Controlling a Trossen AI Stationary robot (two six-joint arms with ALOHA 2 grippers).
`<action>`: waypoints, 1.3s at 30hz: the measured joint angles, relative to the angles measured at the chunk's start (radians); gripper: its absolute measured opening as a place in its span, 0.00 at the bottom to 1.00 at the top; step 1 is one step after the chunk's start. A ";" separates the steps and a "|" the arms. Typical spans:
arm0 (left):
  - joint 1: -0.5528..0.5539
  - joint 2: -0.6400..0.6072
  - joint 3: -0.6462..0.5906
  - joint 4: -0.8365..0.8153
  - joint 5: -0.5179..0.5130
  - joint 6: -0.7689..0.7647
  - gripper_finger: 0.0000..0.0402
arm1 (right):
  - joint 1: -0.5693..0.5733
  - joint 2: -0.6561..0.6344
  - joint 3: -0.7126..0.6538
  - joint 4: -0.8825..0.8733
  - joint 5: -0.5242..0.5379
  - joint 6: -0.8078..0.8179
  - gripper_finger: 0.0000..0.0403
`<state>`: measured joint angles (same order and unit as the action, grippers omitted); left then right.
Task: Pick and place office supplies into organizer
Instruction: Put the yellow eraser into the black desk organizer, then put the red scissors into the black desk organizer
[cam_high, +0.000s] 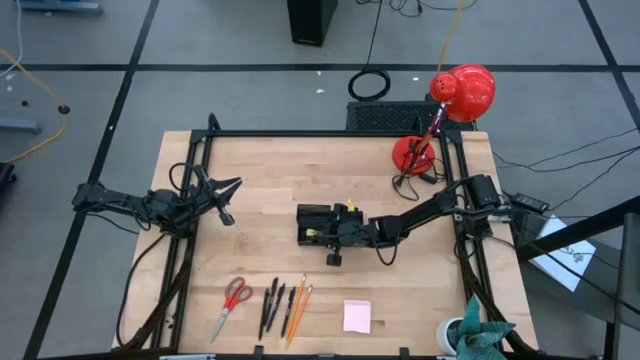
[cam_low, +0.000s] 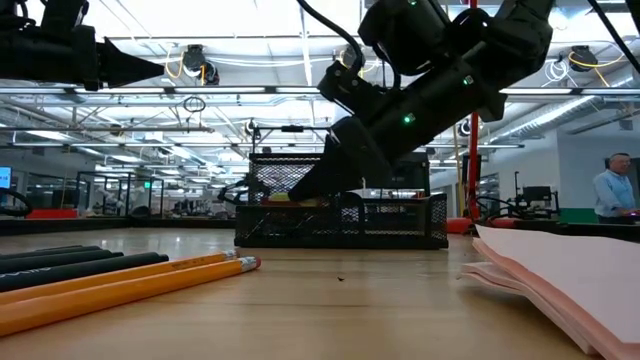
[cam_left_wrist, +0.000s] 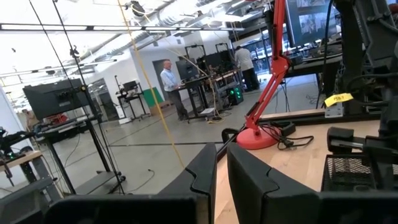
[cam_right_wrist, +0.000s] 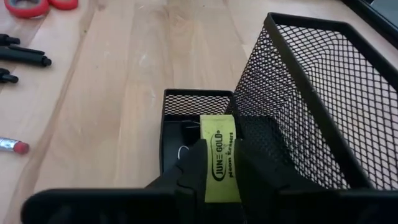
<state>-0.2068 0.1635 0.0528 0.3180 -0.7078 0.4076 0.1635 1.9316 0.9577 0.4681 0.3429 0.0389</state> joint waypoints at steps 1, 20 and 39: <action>0.000 0.000 0.000 0.000 0.000 -0.001 0.12 | 0.000 0.000 0.000 -0.003 0.000 0.009 0.20; 0.000 0.000 0.000 0.000 0.000 0.002 0.12 | 0.007 -0.005 -0.003 -0.010 0.000 0.003 0.37; 0.000 0.000 0.000 0.000 0.000 -0.009 0.12 | 0.122 -0.153 -0.003 -0.009 0.051 -0.113 0.17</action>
<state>-0.2068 0.1635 0.0528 0.3183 -0.7074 0.3985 0.2858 1.7789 0.9546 0.4589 0.3939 -0.0739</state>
